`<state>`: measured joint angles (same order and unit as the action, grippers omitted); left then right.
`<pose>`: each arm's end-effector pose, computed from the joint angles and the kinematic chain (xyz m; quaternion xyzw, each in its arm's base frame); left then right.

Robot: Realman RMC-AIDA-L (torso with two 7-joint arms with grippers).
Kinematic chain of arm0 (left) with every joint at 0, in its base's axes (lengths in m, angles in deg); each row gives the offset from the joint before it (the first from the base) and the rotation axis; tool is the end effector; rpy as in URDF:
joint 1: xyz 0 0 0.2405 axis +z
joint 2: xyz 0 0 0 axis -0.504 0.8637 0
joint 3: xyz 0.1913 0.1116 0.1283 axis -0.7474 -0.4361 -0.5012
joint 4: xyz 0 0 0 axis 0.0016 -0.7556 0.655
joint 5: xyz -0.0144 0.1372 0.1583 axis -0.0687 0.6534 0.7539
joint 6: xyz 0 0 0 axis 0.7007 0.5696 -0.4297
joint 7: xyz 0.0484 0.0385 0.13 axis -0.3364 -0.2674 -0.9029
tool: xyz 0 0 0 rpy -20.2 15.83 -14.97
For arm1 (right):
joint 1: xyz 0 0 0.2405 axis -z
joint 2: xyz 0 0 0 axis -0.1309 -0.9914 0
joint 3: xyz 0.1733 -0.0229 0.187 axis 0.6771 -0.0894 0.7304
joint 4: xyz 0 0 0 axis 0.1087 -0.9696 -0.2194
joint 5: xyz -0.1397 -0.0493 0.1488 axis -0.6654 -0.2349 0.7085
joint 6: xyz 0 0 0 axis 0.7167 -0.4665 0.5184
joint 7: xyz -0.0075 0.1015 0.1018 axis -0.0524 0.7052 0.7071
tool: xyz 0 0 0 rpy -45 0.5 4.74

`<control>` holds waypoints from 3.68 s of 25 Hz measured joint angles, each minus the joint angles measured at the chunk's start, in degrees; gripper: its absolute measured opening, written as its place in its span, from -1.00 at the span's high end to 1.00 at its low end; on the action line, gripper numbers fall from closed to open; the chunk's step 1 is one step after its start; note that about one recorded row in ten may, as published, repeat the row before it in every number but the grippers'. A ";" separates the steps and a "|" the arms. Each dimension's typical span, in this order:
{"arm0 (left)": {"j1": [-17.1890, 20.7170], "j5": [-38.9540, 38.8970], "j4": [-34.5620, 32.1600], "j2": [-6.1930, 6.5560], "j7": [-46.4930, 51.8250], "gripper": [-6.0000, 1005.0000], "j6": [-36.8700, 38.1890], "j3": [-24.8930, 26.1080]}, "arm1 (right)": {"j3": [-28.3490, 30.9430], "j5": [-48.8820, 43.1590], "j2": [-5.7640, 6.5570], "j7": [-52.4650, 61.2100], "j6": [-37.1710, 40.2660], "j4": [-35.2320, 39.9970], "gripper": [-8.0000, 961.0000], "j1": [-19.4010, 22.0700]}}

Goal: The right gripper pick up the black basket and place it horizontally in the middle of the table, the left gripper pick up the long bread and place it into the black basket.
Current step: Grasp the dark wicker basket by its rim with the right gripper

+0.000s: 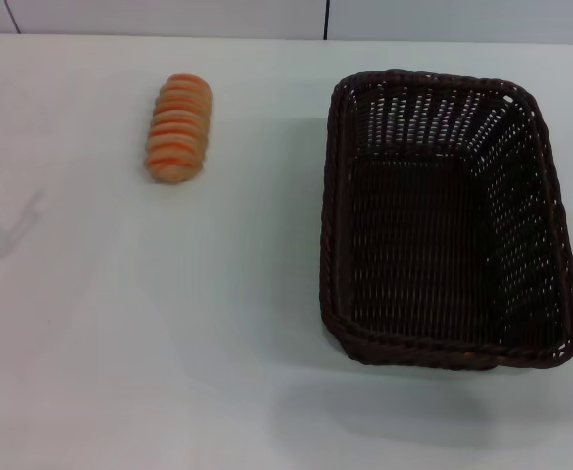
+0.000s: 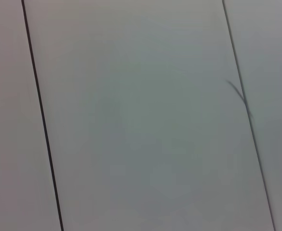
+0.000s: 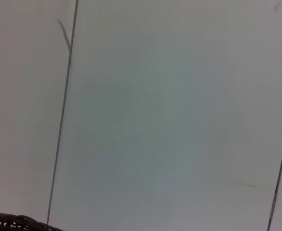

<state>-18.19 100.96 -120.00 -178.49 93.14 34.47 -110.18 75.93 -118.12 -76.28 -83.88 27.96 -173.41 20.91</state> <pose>-0.3241 0.2290 0.1337 -0.7659 -0.1197 -0.2865 0.5630 0.2943 0.2115 0.0968 -0.7542 0.1908 0.2106 0.5919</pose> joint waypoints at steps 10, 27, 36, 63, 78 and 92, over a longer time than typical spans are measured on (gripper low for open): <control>0.07 0.00 -0.13 0.05 0.26 -0.50 -0.08 0.42 | 2.43 0.58 -0.14 0.00 -0.22 -0.95 -0.21 2.99; -0.20 0.53 -1.09 0.07 1.13 -0.50 -2.65 -0.10 | 12.58 -33.77 -0.13 54.15 1.65 -21.99 -0.21 5.58; -1.80 2.56 -0.84 0.01 1.41 -0.50 -3.85 -0.48 | 21.60 -61.41 0.10 80.49 -11.99 -28.18 -0.21 -3.62; -5.66 5.87 1.44 0.00 0.86 -0.49 -4.93 -0.79 | 5.09 -114.56 0.55 124.26 -51.02 -22.45 -0.21 -49.40; -7.07 5.51 5.66 0.27 -2.28 -0.49 -3.24 1.54 | -4.96 -114.70 0.73 137.20 -53.61 -23.70 -0.21 -50.58; -7.12 5.47 5.81 0.88 -1.88 -0.49 -1.80 2.11 | -9.40 -114.61 0.59 139.55 -47.46 -23.44 -0.20 -44.24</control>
<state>-25.31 106.42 -114.19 -177.61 91.26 32.67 -108.07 66.54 -232.73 -75.69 55.67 -19.50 -196.85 -23.33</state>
